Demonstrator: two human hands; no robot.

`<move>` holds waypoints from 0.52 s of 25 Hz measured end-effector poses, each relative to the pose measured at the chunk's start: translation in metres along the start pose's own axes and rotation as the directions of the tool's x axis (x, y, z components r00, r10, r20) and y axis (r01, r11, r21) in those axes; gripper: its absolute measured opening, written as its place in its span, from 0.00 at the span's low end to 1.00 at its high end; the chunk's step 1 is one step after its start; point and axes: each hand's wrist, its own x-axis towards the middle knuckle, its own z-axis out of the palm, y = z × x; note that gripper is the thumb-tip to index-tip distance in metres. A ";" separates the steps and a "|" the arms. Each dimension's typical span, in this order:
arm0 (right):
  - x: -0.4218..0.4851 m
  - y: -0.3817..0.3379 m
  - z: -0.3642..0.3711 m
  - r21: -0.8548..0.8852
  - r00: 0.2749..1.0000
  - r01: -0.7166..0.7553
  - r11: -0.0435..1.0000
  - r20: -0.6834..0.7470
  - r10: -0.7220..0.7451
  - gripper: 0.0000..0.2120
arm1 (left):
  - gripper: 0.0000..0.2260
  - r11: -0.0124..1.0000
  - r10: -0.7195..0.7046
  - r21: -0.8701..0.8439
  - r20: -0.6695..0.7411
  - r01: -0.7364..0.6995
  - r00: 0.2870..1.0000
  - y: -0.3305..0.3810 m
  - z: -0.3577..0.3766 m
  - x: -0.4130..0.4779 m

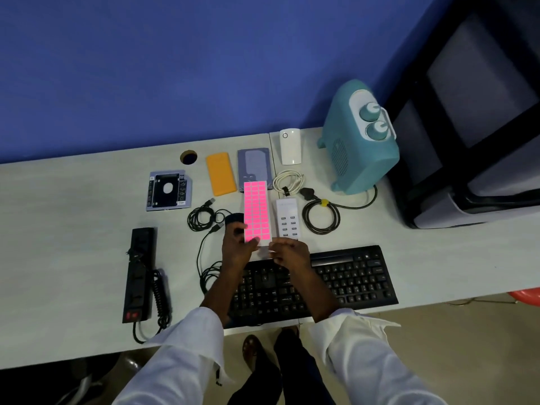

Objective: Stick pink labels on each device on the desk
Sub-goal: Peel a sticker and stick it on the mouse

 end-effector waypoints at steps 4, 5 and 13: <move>0.005 -0.002 -0.003 -0.009 1.000 -0.023 1.000 0.008 0.023 0.06 | 0.10 0.984 0.092 0.142 0.091 -0.105 0.992 -0.015 0.002 0.002; 0.006 -0.003 -0.003 -0.017 1.000 -0.022 1.000 0.010 0.022 0.07 | 0.10 0.979 0.107 0.163 0.116 -0.125 0.987 -0.019 0.002 0.002; 0.012 0.000 -0.008 -0.045 1.000 -0.022 0.999 0.006 0.023 0.08 | 0.09 0.922 0.235 0.293 0.095 -0.252 0.967 -0.013 0.014 -0.009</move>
